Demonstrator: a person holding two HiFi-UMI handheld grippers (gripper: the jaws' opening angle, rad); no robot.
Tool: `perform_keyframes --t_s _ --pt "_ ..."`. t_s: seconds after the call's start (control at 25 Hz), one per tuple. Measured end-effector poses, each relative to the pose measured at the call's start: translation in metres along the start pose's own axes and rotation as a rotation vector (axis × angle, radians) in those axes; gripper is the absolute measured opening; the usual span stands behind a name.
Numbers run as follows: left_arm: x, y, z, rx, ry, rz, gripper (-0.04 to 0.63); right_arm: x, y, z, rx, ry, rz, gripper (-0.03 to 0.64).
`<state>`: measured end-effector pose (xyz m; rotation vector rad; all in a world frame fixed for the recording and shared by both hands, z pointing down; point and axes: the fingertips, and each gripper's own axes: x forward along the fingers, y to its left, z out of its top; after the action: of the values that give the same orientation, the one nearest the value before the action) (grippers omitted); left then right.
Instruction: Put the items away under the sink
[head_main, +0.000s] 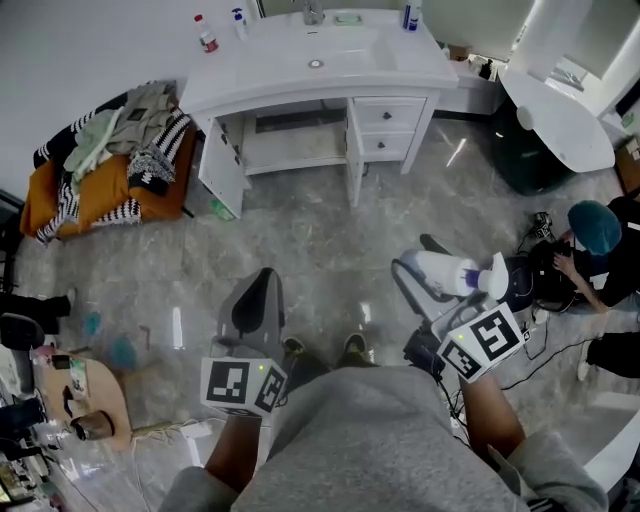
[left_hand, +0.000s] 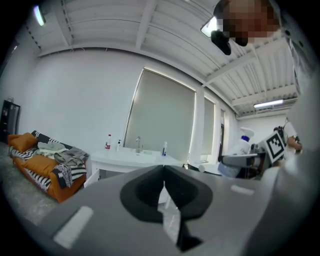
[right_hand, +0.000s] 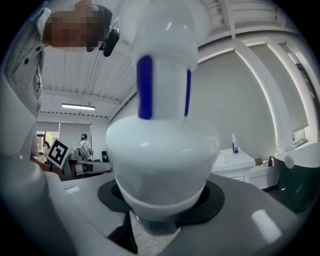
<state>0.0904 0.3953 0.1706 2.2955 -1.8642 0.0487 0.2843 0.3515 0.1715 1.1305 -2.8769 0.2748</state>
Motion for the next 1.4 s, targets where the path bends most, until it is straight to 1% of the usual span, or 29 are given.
perform_keyframes --t_s 0.16,0.44,0.64,0.92,1.08,1.4 --pt "-0.004 0.001 0.0 -0.003 0.009 0.012 0.011 -0.001 -0.001 -0.001 0.041 -0.009 0.003 0.242" --pt "-0.009 0.002 0.004 -0.028 0.006 0.026 0.011 0.0 0.004 -0.008 0.049 -0.002 0.024 0.242" --pt "-0.011 0.001 0.007 -0.019 0.002 0.034 0.011 0.0 0.006 -0.005 0.052 -0.011 0.035 0.242" --pt "-0.016 -0.007 0.007 0.014 0.006 0.024 0.011 -0.001 0.004 -0.005 0.061 -0.023 0.022 0.242" --pt "-0.015 -0.006 0.008 0.005 0.006 0.037 0.011 0.0 0.005 -0.007 0.054 -0.015 0.024 0.242" --pt "-0.008 -0.005 0.006 0.01 0.002 0.02 0.011 0.002 0.006 -0.009 0.067 -0.012 0.011 0.242"
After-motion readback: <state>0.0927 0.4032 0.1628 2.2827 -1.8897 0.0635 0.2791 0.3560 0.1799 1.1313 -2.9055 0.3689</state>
